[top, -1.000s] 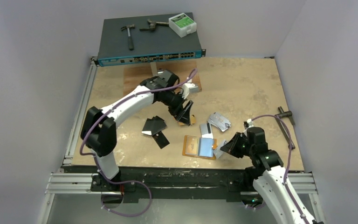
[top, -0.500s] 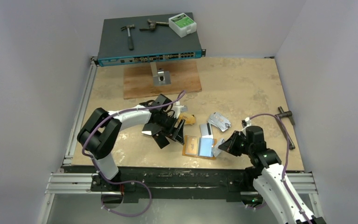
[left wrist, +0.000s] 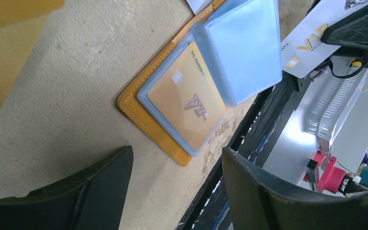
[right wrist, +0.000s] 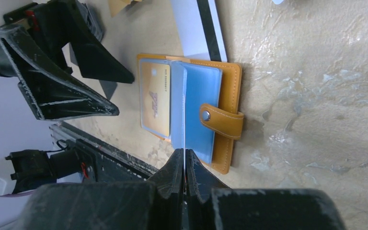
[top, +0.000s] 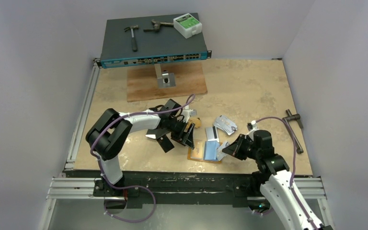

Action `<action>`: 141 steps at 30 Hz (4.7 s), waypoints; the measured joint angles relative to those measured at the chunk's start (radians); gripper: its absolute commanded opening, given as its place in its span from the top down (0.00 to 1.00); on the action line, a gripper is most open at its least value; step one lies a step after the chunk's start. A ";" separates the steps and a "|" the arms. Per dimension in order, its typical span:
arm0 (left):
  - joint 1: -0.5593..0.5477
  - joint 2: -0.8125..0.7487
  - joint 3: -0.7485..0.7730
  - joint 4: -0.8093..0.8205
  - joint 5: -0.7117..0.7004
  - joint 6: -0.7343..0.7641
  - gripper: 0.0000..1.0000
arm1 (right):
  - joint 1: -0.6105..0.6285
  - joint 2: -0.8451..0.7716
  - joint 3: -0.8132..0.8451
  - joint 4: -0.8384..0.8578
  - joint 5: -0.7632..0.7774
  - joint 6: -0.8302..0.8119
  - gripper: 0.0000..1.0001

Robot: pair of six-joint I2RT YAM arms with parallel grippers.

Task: Put the credit cards into the card holder
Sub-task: Turn over the card slot in the card holder.

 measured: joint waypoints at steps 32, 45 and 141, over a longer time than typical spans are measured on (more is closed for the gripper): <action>0.039 -0.008 -0.146 0.378 0.140 -0.248 0.22 | 0.144 0.245 -0.079 0.423 -0.074 0.157 1.00; 0.039 -0.001 -0.147 0.364 0.137 -0.251 0.25 | 0.151 0.333 -0.030 0.365 0.011 0.076 1.00; 0.022 0.032 -0.034 0.128 0.090 -0.080 0.48 | 0.201 0.297 -0.218 0.530 0.016 0.193 1.00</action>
